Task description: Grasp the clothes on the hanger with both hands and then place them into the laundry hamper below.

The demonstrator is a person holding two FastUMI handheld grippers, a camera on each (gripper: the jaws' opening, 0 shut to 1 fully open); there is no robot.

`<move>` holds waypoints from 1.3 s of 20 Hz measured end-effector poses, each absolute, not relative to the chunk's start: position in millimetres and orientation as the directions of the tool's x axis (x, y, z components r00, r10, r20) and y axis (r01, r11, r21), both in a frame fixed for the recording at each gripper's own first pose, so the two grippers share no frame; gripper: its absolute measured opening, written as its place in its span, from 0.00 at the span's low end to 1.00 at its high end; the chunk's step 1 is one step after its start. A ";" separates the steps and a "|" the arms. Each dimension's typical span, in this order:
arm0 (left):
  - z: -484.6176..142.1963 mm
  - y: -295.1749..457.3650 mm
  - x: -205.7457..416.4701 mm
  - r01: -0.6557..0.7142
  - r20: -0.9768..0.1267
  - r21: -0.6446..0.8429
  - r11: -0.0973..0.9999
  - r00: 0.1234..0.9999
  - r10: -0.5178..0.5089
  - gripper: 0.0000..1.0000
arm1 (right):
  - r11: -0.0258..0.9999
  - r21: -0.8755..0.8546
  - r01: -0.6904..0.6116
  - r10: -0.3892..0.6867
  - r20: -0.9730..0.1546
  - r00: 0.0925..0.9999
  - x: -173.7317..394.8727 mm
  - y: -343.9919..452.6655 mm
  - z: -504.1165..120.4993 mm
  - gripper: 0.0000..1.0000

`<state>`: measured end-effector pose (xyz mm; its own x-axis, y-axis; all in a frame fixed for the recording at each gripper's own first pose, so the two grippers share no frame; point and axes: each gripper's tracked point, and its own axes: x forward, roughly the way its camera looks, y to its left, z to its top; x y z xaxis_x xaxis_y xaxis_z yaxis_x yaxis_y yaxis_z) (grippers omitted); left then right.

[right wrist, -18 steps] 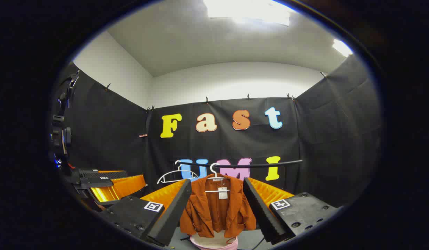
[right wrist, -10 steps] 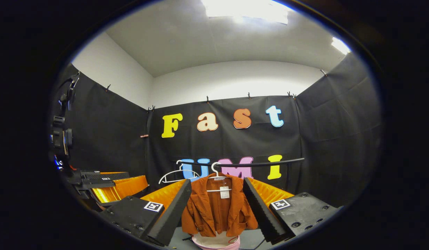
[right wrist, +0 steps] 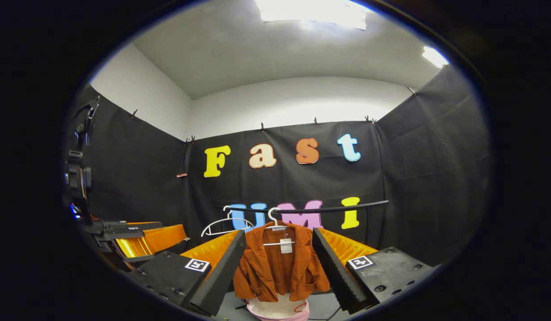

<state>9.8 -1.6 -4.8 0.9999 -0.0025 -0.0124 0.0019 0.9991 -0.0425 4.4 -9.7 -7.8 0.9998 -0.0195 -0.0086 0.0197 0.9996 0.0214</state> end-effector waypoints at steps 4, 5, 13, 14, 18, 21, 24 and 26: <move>-7.4 -0.3 14.2 0.008 -0.021 -0.045 0.999 1.000 -0.009 0.91 | 0.999 0.019 0.027 -0.027 -0.004 1.000 8.3 -11.3 -8.6 0.96; -6.9 0.7 15.9 0.008 -0.021 -0.044 0.999 1.000 -0.009 0.91 | 0.999 0.018 0.027 -0.027 -0.004 1.000 8.9 -10.8 -9.2 0.96; -8.3 4.9 24.8 0.027 -0.025 -0.050 0.998 0.999 -0.028 0.91 | 1.000 0.017 0.026 -0.026 -0.007 1.000 17.8 -5.1 -12.6 1.00; -9.7 6.0 26.2 0.029 -0.026 -0.052 0.998 0.999 -0.030 0.91 | 0.999 0.016 0.030 -0.030 -0.010 1.000 18.7 -5.0 -13.2 0.96; -13.2 11.2 29.2 0.049 -0.031 -0.064 0.997 0.998 -0.051 0.91 | 0.999 0.001 0.052 -0.052 -0.033 0.998 18.7 -1.7 -22.8 0.96; -18.3 20.3 27.9 0.057 -0.049 -0.067 0.996 0.997 -0.060 0.91 | 0.997 -0.008 0.072 -0.073 -0.040 0.997 16.2 4.7 -26.6 0.96; -24.7 27.2 25.6 0.079 -0.068 -0.073 0.994 0.994 -0.084 0.91 | 0.996 -0.013 0.092 -0.093 -0.051 0.994 11.3 14.6 -32.7 0.96; -26.8 33.8 23.2 0.092 -0.074 -0.075 0.993 0.992 -0.098 0.91 | 0.994 -0.012 0.106 -0.107 -0.057 0.993 9.0 19.8 -35.6 0.96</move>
<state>23.2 33.8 -26.8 0.9925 -0.0976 -0.0743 0.0920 0.9929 -0.0752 9.0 19.8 -35.6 0.9927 -0.1066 -0.0572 0.1061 0.9943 -0.0120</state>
